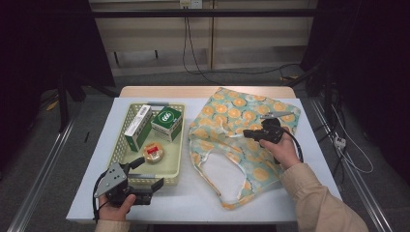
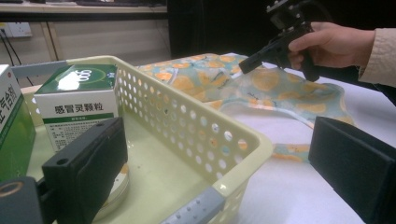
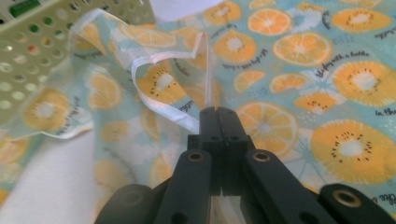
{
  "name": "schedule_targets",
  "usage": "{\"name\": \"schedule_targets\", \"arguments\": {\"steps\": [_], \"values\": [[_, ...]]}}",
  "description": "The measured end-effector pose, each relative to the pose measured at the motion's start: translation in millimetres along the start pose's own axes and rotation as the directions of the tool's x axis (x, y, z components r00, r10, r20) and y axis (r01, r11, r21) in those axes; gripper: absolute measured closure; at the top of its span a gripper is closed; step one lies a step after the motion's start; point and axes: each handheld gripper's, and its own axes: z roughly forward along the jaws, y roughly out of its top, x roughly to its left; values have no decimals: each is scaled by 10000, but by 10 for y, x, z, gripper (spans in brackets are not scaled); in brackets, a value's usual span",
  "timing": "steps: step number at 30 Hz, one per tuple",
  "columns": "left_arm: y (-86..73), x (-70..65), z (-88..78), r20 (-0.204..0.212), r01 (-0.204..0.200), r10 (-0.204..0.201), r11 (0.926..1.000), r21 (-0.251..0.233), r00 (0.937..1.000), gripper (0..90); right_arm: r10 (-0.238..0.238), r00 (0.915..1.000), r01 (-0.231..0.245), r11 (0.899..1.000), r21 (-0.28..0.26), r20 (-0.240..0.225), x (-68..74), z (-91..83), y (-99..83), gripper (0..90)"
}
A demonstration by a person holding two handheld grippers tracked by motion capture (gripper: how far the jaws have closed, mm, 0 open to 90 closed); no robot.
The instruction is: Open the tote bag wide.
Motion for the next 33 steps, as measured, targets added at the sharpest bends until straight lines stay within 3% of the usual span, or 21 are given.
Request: {"name": "schedule_targets", "arguments": {"steps": [5,10,14,28,33], "values": [[1,-2,3,0,21,-21,10000,-6,10000,43,-30,9993,28,10000,65,377,-46,112,-31,900],[-4,-2,8,13,-9,9,10000,47,10000,43,-273,9982,252,9989,393,543,-67,184,-80,900],[-8,2,11,6,15,-15,10000,32,10000,43,-418,9976,398,9985,364,559,-48,174,-80,885],[-4,-20,22,85,-7,6,10000,67,10000,43,-1524,9844,1538,9881,-90,877,284,-47,57,545],[0,-27,29,111,-56,55,9999,88,9999,42,-1666,9843,1678,9857,-169,591,411,-108,82,495]]}}
